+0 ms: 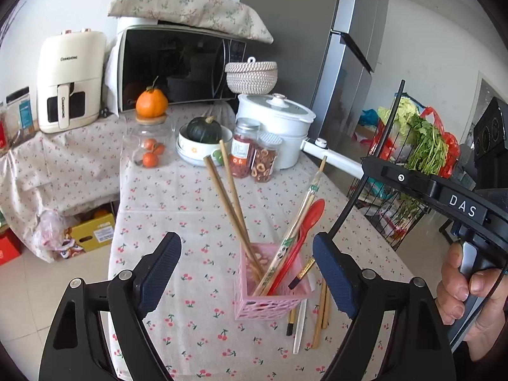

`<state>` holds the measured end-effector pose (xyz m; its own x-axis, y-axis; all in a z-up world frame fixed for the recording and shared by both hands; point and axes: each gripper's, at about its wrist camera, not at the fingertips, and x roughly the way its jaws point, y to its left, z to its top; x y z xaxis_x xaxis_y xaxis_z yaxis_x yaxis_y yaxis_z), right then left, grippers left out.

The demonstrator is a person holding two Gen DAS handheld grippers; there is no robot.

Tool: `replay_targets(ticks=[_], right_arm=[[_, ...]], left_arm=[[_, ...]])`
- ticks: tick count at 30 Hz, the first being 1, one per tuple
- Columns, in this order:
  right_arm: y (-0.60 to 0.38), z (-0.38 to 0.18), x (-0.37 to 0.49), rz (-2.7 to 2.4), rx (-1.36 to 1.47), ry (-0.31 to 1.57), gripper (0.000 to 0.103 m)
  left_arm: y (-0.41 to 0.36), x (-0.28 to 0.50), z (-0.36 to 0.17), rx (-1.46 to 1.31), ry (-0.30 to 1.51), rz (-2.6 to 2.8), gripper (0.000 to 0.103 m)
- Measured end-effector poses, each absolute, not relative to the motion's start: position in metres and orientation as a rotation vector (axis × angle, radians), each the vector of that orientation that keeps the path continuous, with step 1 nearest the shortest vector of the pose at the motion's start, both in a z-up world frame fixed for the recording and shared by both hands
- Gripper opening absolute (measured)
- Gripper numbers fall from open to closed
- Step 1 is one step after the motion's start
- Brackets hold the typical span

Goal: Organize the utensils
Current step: 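Drop the wrapped chopsticks into the basket with the left tool while the right drops its chopstick, then grasp a loose wooden chopstick with the right tool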

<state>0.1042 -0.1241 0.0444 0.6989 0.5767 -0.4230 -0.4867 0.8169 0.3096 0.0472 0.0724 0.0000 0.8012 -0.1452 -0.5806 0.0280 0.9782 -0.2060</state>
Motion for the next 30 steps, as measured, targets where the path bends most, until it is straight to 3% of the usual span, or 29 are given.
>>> replay_targets(ticks=[7, 11, 16, 24, 30], right_arm=[[-0.117, 0.034, 0.112, 0.596, 0.19, 0.589, 0.01], [-0.126, 0.036, 0.113, 0.596, 0.222, 0.593, 0.035], [-0.139, 0.038, 0.113, 0.573, 0.216, 0.608, 0.045], [-0.178, 0.023, 0.119, 0.463, 0.202, 0.68, 0.078], [-0.204, -0.009, 0.127, 0.35, 0.143, 0.758, 0.085]], left_arm=[[0.076, 0.044, -0.015, -0.2, 0.74, -0.069, 0.088], [0.072, 0.043, -0.015, -0.206, 0.762, -0.087, 0.088], [0.068, 0.043, -0.016, -0.206, 0.779, -0.104, 0.089], [0.054, 0.039, -0.022, -0.203, 0.815, -0.15, 0.09], [0.035, 0.035, -0.043, -0.177, 0.879, -0.191, 0.09]])
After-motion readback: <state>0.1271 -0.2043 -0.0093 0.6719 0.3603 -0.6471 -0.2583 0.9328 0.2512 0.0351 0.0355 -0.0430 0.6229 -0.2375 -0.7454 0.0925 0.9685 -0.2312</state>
